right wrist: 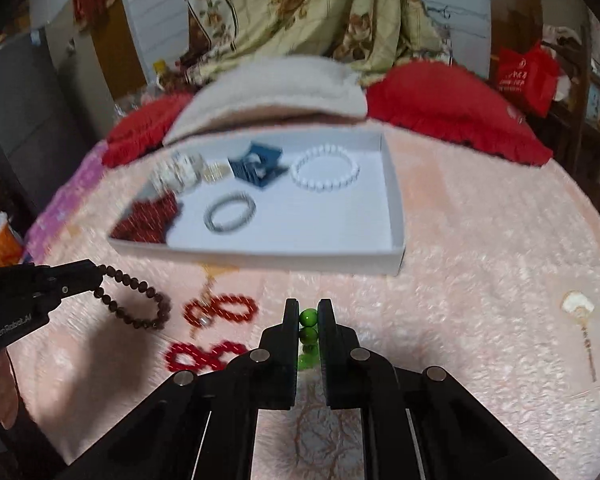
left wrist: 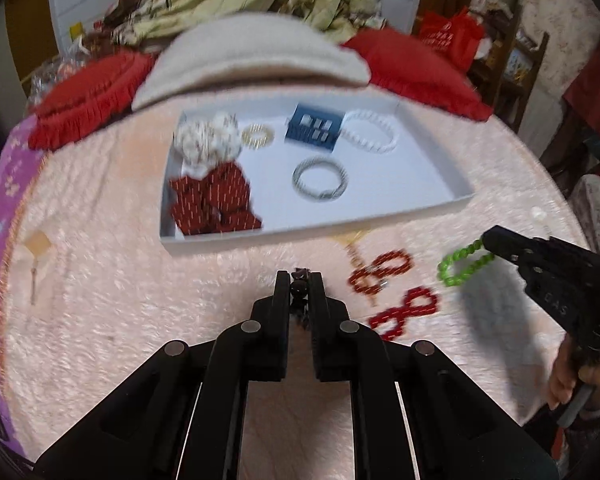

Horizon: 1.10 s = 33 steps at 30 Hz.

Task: Organize jewelry
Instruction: 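Carry both bracelets over the white tray and open both tools to drop them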

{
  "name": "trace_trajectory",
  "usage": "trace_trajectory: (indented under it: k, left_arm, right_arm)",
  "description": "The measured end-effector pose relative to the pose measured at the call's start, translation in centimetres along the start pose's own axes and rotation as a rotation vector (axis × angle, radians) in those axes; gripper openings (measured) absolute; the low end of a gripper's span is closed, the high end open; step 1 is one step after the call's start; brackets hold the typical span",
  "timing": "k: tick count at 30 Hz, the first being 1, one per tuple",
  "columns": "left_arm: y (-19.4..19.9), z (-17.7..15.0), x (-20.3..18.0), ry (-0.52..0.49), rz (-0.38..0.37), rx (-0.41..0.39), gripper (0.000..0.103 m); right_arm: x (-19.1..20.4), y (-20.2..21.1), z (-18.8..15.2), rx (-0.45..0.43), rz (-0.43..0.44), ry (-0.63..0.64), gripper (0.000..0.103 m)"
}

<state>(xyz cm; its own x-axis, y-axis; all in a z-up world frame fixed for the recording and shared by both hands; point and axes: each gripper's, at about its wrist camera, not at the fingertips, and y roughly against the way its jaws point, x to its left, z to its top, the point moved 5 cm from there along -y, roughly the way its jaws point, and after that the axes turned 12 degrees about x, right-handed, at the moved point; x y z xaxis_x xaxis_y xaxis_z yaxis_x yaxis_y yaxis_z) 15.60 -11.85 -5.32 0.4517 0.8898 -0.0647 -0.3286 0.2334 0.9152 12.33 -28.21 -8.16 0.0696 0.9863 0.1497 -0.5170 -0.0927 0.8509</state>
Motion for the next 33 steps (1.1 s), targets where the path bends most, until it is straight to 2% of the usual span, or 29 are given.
trace_trajectory:
  k: [6, 9, 12, 15, 19, 23, 26, 29, 33]
  left_arm:
    - [4.6, 2.0, -1.0, -0.035, -0.021, -0.063, 0.007]
    - [5.3, 3.4, -1.1, -0.037, -0.036, -0.059, 0.007]
    - [5.4, 4.8, -1.1, -0.041, -0.017, -0.061, 0.007]
    - [4.3, 6.3, -1.1, -0.039, 0.008, -0.047, 0.007]
    - [2.3, 8.2, -1.1, -0.028, 0.002, -0.025, 0.007]
    - [0.3, 9.9, -1.0, -0.008, -0.063, -0.001, 0.007]
    - [-1.6, 10.5, -0.3, 0.022, -0.104, 0.025, 0.007]
    - [-4.8, 10.3, 1.5, 0.066, -0.077, 0.079, 0.007]
    - [-8.1, 9.7, 4.3, 0.124, -0.039, 0.138, 0.007]
  right_arm:
    - [0.3, 3.8, 2.0, -0.066, 0.008, 0.007, 0.008]
    - [0.3, 5.1, 3.3, -0.089, 0.011, 0.011, 0.008]
    - [0.4, 5.4, 4.9, -0.095, -0.008, 0.018, 0.008]
    - [0.2, 4.7, 6.1, -0.083, -0.015, 0.011, 0.008]
    - [-0.1, 2.6, 7.6, -0.053, -0.031, 0.008, 0.008]
    - [-0.2, 0.2, 8.6, -0.02, -0.029, -0.008, 0.008]
    - [0.1, -1.8, 9.5, 0.001, 0.016, -0.03, 0.008]
    - [0.2, -3.6, 10.0, 0.016, 0.066, -0.057, 0.008]
    - [-1.0, -6.7, 9.7, 0.065, 0.004, -0.073, 0.008]
